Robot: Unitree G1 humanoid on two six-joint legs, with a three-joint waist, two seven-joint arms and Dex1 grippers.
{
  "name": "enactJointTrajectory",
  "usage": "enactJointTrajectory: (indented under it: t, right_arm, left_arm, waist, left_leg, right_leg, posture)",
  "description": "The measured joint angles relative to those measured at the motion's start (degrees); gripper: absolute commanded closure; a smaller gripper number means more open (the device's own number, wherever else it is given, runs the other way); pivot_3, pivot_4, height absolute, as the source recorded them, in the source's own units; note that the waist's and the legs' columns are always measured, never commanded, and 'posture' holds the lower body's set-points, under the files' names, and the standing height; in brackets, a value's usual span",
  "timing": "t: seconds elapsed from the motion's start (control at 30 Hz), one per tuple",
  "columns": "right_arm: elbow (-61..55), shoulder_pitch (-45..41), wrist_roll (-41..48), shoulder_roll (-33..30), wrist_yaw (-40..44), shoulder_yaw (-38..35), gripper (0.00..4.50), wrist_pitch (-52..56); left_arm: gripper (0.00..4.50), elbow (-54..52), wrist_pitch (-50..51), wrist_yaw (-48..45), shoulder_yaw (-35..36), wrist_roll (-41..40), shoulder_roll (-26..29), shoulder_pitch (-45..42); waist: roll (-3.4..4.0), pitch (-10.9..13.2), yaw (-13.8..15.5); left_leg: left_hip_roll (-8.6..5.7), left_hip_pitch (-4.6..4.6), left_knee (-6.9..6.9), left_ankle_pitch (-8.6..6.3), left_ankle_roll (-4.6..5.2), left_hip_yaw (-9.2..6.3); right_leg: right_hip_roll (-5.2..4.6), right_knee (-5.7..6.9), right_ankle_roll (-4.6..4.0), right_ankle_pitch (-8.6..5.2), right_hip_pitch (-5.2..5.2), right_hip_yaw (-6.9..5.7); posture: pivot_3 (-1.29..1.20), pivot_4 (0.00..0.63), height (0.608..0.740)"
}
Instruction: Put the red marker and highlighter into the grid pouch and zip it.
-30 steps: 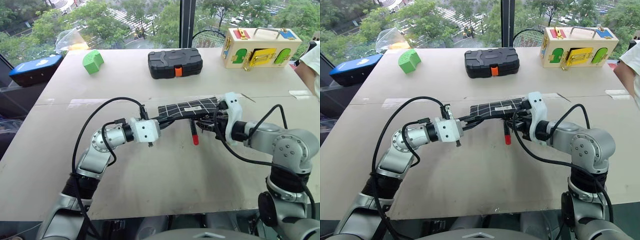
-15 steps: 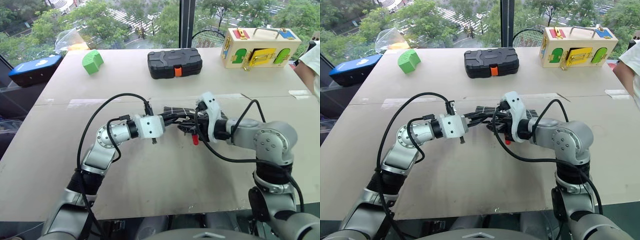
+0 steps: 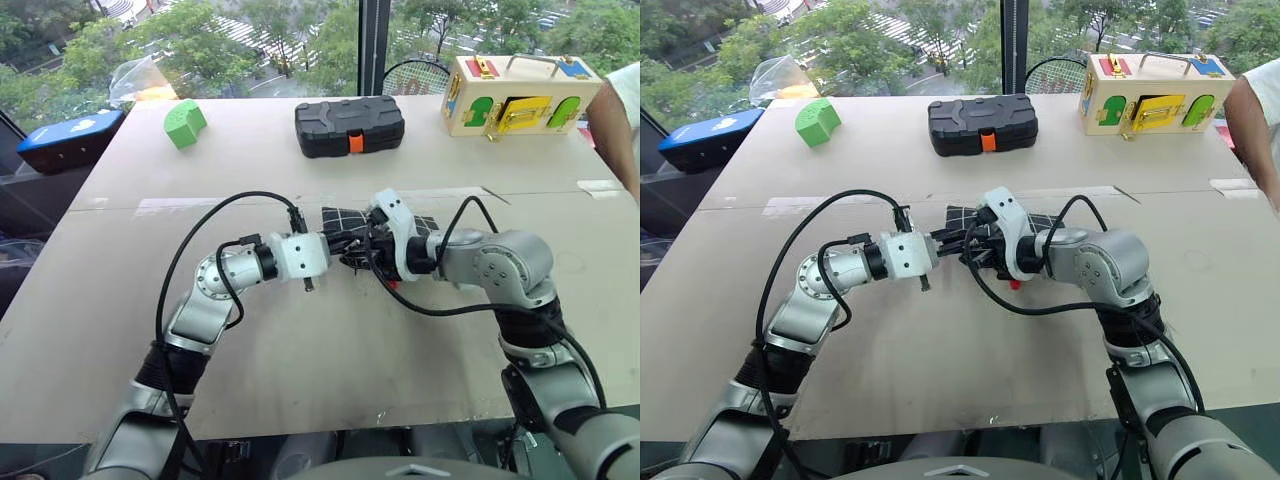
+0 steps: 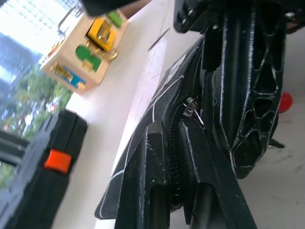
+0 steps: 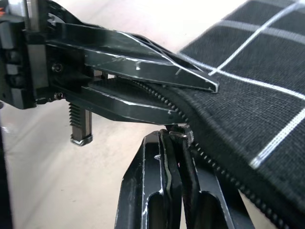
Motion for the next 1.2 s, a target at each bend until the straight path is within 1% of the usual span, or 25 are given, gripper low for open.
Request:
enactJointTrajectory:
  t: [0.03,0.07,0.1,0.17,0.2,0.27,0.3,0.37,0.47,0.6,0.67,0.97,1.1,1.2]
  right_arm:
    - [-0.9,0.1,0.0,-1.5,0.7,0.0,3.24,-0.7]
    - [-2.9,0.9,0.2,-3.2,1.1,-0.5,2.73,-1.1]
    - [-5.9,2.5,1.0,-4.9,1.4,-2.4,2.36,-0.9]
    - [-11.1,5.1,2.9,-7.3,1.6,-6.3,2.36,0.1]
    - [-13.7,6.3,4.0,-8.5,1.7,-8.1,2.54,0.9]
    - [-19.2,8.9,7.6,-8.3,0.9,-13.3,3.30,3.6]
    - [-19.9,9.2,8.1,-8.2,0.8,-13.8,3.69,3.9]
    - [-22.4,10.4,10.0,-5.6,-1.6,-17.9,4.49,6.1]
    - [-23.7,10.4,10.0,-0.7,-7.5,-22.5,4.49,7.8]
    - [-22.4,10.1,6.9,3.7,-14.7,-24.5,4.49,8.3]
    - [-21.0,10.0,5.1,4.6,-17.3,-24.4,4.49,8.4]
    - [-14.5,9.4,0.8,4.8,-19.5,-21.5,4.49,6.6]
    - [-12.1,7.0,0.7,6.9,-19.4,-21.9,4.49,5.7]
    - [-12.0,6.0,2.8,8.4,-18.7,-24.0,4.49,6.3]
  left_arm:
    - [4.50,-0.4,1.6,0.4,0.6,-1.1,-0.3,0.4]
    - [4.50,-0.6,3.0,0.5,1.0,-1.9,-0.4,0.4]
    - [4.50,-0.6,4.4,0.7,1.8,-2.7,-0.4,0.6]
    - [4.50,-0.5,6.5,1.3,3.4,-3.6,-0.2,1.1]
    - [4.50,-0.5,7.4,1.4,4.3,-4.2,-0.1,1.4]
    - [4.50,-0.5,9.1,1.8,5.0,-5.1,-0.3,1.3]
    - [4.50,-0.5,9.2,1.8,5.0,-5.3,-0.4,1.3]
    - [4.50,-0.5,10.1,1.8,5.0,-5.8,-0.6,1.2]
    - [4.50,-0.5,10.6,1.8,5.0,-5.9,-0.7,1.0]
    - [4.50,-0.5,11.1,1.7,5.0,-6.3,-0.7,0.8]
    - [4.50,-0.5,11.2,1.6,4.9,-6.3,-0.8,0.5]
    - [4.50,-0.9,10.9,0.7,3.9,-6.4,-1.2,-0.1]
    - [4.50,-1.5,9.6,0.5,3.3,-6.3,-1.2,0.7]
    - [4.50,-1.8,9.6,0.6,3.2,-6.2,-1.2,1.7]
  waist:
    - [-0.02,0.0,0.0]
    - [-0.03,0.0,0.1]
    - [-0.03,0.0,0.2]
    - [-0.02,0.0,0.1]
    - [-0.02,0.0,0.1]
    - [-0.04,0.0,0.1]
    - [-0.04,0.0,0.0]
    - [-0.07,0.0,0.1]
    - [-0.06,0.0,0.1]
    - [-0.05,0.0,0.2]
    - [-0.03,0.0,0.2]
    - [-0.02,0.0,0.0]
    - [0.02,0.0,-0.1]
    - [0.02,0.0,0.0]
  left_leg:
    - [-0.01,-0.01,0.03,0.00,0.00,-0.02]
    - [-0.02,-0.03,0.04,0.00,0.00,-0.03]
    - [-0.02,-0.04,0.04,0.00,0.00,-0.06]
    - [-0.01,-0.05,0.03,-0.01,-0.01,-0.12]
    - [0.00,-0.03,0.04,-0.01,-0.01,-0.10]
    - [0.02,-0.02,0.04,-0.01,-0.01,-0.09]
    - [0.02,-0.01,0.04,-0.01,-0.01,-0.06]
    - [0.03,0.00,0.06,-0.01,-0.01,-0.05]
    - [0.02,0.01,0.07,-0.01,-0.01,-0.01]
    - [0.02,0.01,0.07,-0.01,-0.01,0.05]
    - [0.01,0.01,0.07,-0.01,-0.01,0.05]
    - [0.02,0.01,0.07,-0.01,-0.01,0.08]
    - [0.02,0.01,0.05,-0.01,-0.01,0.04]
    - [0.02,0.01,0.05,-0.01,-0.01,-0.01]
  right_leg:
    - [-0.01,-0.01,0.00,0.00,0.00,-0.02]
    - [-0.01,0.00,0.00,0.00,0.01,-0.05]
    - [-0.01,-0.03,0.00,0.00,0.00,-0.09]
    - [-0.02,-0.02,0.00,0.00,0.00,-0.09]
    - [-0.01,-0.01,0.00,0.00,0.00,-0.08]
    - [-0.01,0.01,0.00,0.00,0.02,-0.07]
    - [-0.01,0.03,0.00,0.00,0.04,-0.03]
    - [0.00,0.08,-0.01,0.01,0.03,-0.02]
    - [0.01,0.09,-0.04,0.03,0.00,-0.01]
    - [0.00,0.07,-0.04,0.03,-0.01,-0.03]
    - [0.00,0.07,-0.05,0.03,-0.01,-0.03]
    - [0.00,0.07,-0.05,0.03,-0.01,-0.02]
    - [0.00,0.07,-0.05,0.03,-0.01,-0.01]
    - [0.01,0.06,-0.05,0.03,-0.01,-0.02]
  posture:
    - [0.00,0.150,0.740]
    - [0.00,0.150,0.740]
    - [0.00,0.150,0.740]
    - [0.00,0.150,0.740]
    - [0.00,0.150,0.740]
    - [0.00,0.150,0.740]
    - [0.00,0.150,0.740]
    - [0.00,0.150,0.740]
    - [0.00,0.150,0.740]
    - [0.00,0.150,0.740]
    - [0.00,0.150,0.740]
    - [0.00,0.150,0.740]
    - [0.00,0.150,0.740]
    - [0.00,0.150,0.740]
